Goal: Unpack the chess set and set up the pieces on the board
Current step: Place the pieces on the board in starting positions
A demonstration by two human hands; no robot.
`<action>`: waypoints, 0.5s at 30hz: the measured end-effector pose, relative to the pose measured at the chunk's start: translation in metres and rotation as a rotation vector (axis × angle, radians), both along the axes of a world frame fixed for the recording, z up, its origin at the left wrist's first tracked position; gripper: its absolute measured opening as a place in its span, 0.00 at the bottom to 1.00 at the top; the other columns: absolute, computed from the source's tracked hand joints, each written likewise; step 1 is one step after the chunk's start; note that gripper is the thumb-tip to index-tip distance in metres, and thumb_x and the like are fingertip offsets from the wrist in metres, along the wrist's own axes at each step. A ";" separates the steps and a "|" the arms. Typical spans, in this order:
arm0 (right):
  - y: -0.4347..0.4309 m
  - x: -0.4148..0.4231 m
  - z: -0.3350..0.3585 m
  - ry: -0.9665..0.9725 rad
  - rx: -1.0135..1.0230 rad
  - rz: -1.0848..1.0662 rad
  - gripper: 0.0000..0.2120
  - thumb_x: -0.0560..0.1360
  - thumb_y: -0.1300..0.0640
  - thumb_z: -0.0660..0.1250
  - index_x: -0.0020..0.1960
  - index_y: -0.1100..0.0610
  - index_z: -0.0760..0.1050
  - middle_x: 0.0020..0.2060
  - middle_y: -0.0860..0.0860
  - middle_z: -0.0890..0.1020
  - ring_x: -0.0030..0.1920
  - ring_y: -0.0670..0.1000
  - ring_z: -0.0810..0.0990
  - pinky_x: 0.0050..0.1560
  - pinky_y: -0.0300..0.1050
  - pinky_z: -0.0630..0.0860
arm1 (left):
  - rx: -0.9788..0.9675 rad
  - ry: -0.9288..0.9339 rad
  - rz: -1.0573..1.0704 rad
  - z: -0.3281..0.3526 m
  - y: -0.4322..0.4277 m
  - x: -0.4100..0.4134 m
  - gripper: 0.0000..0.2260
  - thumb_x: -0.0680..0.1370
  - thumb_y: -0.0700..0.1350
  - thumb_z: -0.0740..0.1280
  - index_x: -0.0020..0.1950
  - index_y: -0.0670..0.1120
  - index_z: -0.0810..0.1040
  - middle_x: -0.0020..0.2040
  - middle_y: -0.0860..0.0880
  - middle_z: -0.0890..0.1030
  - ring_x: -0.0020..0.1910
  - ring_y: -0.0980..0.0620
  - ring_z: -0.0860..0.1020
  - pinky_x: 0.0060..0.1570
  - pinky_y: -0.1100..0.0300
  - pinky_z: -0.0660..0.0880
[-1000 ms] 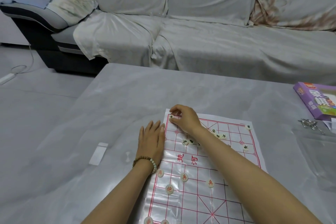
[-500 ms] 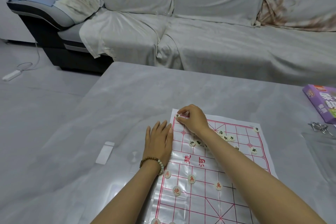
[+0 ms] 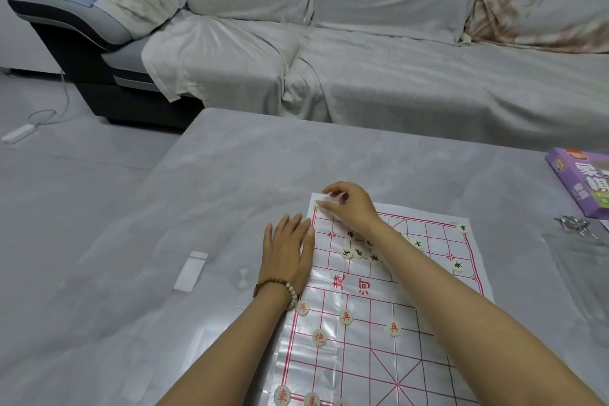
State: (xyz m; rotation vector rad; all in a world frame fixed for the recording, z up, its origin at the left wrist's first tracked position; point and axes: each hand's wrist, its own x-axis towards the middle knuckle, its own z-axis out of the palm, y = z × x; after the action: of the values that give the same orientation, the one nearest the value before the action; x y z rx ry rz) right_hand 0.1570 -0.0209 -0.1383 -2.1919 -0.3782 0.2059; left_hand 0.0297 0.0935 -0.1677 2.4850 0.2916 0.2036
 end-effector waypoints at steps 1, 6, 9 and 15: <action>-0.007 -0.001 0.006 -0.010 0.032 -0.017 0.09 0.71 0.55 0.73 0.51 0.52 0.79 0.50 0.49 0.78 0.45 0.46 0.74 0.45 0.34 0.70 | -0.001 0.004 -0.004 0.000 0.000 0.000 0.21 0.82 0.54 0.46 0.72 0.52 0.64 0.74 0.54 0.62 0.74 0.56 0.53 0.74 0.56 0.40; -0.057 -0.023 0.027 -0.038 -0.020 0.015 0.07 0.72 0.54 0.72 0.50 0.50 0.79 0.49 0.46 0.78 0.47 0.45 0.75 0.44 0.31 0.68 | 0.009 0.000 -0.008 -0.001 0.000 0.000 0.27 0.77 0.59 0.40 0.72 0.53 0.64 0.73 0.53 0.63 0.74 0.55 0.54 0.74 0.54 0.41; -0.077 -0.044 0.027 -0.049 -0.199 0.146 0.09 0.72 0.52 0.72 0.51 0.47 0.80 0.49 0.44 0.77 0.49 0.44 0.74 0.49 0.36 0.69 | 0.010 -0.003 0.001 -0.002 0.000 0.000 0.28 0.77 0.59 0.40 0.72 0.53 0.65 0.73 0.53 0.63 0.74 0.54 0.54 0.74 0.54 0.41; -0.083 -0.063 0.022 -0.115 -0.352 0.232 0.14 0.71 0.49 0.72 0.56 0.46 0.79 0.47 0.41 0.73 0.51 0.44 0.70 0.57 0.43 0.68 | -0.026 -0.014 0.009 0.002 -0.001 -0.001 0.29 0.77 0.59 0.39 0.71 0.51 0.66 0.72 0.52 0.65 0.74 0.53 0.56 0.74 0.54 0.42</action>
State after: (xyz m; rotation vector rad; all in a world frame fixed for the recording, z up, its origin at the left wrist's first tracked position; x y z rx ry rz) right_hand 0.0939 -0.1034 -0.1168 -2.5103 -0.7073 0.2927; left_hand 0.0286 0.0928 -0.1652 2.4561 0.2970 0.2199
